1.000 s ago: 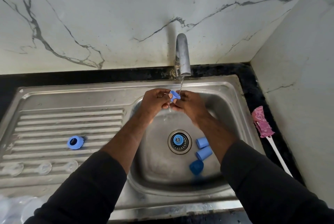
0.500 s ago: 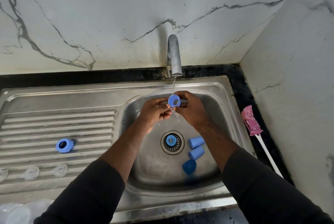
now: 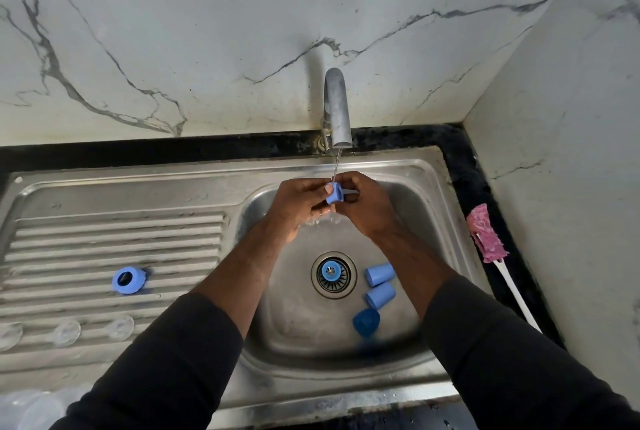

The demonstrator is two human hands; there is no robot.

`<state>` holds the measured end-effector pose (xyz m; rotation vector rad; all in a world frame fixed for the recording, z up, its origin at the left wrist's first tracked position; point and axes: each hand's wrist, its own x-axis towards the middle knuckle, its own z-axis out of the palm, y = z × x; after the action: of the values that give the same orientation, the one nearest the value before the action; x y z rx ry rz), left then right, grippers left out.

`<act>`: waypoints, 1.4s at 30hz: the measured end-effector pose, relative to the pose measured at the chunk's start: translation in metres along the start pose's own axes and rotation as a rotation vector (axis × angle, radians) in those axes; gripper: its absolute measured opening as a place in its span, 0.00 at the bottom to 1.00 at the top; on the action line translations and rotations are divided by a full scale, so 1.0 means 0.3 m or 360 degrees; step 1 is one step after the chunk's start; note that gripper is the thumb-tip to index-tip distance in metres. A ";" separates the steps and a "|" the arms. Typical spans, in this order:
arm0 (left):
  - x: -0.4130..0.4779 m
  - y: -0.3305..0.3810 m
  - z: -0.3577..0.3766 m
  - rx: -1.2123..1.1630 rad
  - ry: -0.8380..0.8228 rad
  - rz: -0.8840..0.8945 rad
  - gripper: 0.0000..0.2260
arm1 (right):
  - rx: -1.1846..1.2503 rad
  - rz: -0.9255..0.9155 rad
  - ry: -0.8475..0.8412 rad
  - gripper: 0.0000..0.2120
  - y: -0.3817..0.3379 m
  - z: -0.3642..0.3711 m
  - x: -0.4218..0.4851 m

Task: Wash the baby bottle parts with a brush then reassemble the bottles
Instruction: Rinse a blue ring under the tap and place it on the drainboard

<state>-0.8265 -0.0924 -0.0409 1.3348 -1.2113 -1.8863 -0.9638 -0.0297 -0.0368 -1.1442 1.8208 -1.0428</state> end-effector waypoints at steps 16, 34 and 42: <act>-0.093 -0.010 -0.043 0.0250 0.0106 0.0137 0.12 | 0.0539 0.0444 -0.0101 0.18 -0.011 0.061 -0.049; -0.444 -0.025 -0.398 0.1123 0.0324 0.0242 0.15 | -0.0086 0.0008 -0.0251 0.17 -0.141 0.339 -0.286; -0.607 0.029 -0.690 0.1155 0.0563 0.0173 0.08 | -0.0323 -0.0284 -0.0382 0.16 -0.284 0.627 -0.301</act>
<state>-0.5678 -0.0246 0.0261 1.8140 -1.8022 -1.0836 -0.7395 -0.0158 -0.0210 -1.5087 1.6839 -0.7898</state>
